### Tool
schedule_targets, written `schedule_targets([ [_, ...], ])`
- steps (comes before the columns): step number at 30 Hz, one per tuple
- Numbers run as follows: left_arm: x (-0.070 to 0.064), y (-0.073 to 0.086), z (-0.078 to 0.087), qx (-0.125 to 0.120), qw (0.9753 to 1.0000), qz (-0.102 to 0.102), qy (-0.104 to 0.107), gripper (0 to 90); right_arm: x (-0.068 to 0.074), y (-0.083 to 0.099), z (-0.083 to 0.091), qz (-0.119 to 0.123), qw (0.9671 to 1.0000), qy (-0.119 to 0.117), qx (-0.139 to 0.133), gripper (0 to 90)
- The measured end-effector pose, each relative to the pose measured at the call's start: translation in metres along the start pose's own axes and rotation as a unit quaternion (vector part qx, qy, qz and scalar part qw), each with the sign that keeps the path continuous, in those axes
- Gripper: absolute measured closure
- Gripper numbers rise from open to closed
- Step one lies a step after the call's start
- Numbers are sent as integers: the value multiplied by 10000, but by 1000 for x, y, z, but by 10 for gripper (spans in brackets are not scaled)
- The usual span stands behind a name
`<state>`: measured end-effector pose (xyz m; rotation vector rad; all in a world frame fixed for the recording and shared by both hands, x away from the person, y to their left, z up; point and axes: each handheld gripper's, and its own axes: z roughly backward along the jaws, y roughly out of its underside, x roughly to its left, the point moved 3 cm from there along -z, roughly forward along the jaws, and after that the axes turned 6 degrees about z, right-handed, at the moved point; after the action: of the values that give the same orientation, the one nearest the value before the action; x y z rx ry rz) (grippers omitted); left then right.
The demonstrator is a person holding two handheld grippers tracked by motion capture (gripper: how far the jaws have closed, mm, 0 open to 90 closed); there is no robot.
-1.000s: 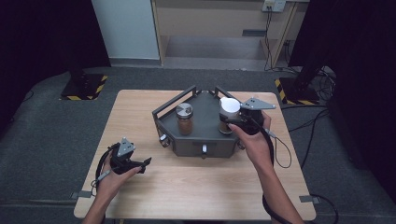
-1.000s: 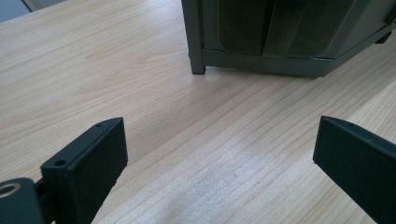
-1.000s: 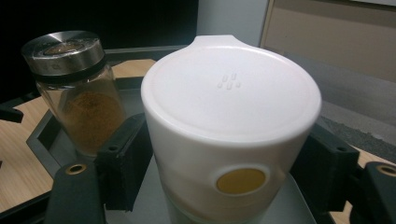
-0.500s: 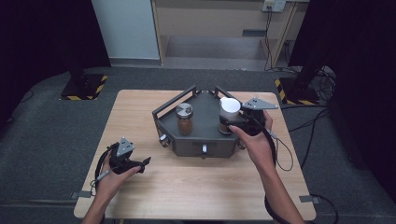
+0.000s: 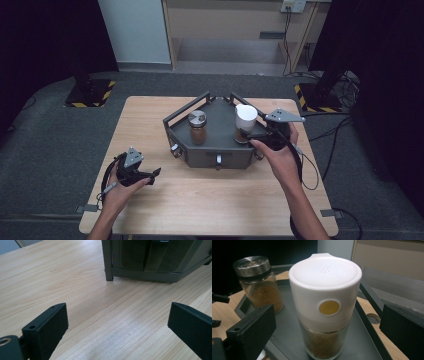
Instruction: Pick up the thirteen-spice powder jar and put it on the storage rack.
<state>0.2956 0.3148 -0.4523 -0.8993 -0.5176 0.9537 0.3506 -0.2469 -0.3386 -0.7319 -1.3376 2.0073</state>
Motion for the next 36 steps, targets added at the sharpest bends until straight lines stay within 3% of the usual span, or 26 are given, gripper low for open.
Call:
schedule_targets([
  [15, 0, 0, 0, -6, 10000, 2, -6, 20, 3, -2, 14, 30, 9998, -119, -156, 10],
  [36, 0, 1, 0, -7, 10000, 7, 12, 20, 5, 0, 22, 107, 9997, -167, -132, 10],
])
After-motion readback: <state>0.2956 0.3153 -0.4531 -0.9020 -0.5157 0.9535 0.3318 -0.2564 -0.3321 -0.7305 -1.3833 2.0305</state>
